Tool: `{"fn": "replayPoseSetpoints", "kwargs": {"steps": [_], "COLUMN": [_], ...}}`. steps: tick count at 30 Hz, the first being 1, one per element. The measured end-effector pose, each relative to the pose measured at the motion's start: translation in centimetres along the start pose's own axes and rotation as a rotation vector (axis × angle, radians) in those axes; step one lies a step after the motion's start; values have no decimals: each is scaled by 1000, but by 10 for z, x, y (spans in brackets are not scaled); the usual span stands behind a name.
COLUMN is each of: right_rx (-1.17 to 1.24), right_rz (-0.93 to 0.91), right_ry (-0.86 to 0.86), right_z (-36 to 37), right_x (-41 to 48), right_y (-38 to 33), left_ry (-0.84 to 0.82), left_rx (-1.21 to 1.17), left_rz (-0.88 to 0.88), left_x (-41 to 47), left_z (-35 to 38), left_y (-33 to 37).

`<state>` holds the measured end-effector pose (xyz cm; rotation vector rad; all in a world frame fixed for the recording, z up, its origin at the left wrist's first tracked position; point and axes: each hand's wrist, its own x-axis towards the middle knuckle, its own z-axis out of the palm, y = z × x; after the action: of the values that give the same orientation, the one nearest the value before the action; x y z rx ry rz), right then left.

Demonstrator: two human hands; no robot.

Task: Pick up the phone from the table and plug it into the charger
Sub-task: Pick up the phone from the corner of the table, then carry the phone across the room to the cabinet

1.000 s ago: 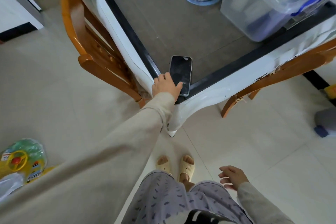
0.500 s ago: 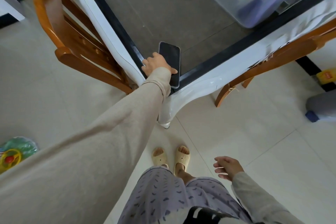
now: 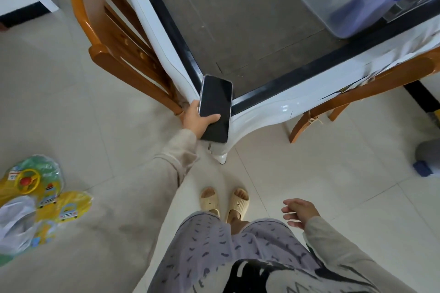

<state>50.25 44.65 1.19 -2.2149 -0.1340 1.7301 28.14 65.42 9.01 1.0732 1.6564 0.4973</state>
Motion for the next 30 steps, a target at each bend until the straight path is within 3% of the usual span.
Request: {"fn": "replayPoseSetpoints", "kwargs": {"steps": [5, 10, 14, 22, 30], "right_rx": [-148, -307, -291, -28, 353], "right_rz": [-6, 6, -14, -131, -82], "right_ry": [4, -40, -75, -17, 170], "right_z": [1, 7, 12, -10, -23], "right_x": [11, 14, 8, -9, -39], "right_y": [-1, -2, -19, -12, 80], "left_ry": [90, 187, 168, -44, -397], "left_rx": [-284, -236, -198, 53, 406], "left_rz": [-128, -241, -292, -256, -115], "left_x": [-64, -108, -121, -108, -68], "left_z": [-35, -54, -58, -53, -37], "left_y": [-79, -136, -156, -154, -123]}}
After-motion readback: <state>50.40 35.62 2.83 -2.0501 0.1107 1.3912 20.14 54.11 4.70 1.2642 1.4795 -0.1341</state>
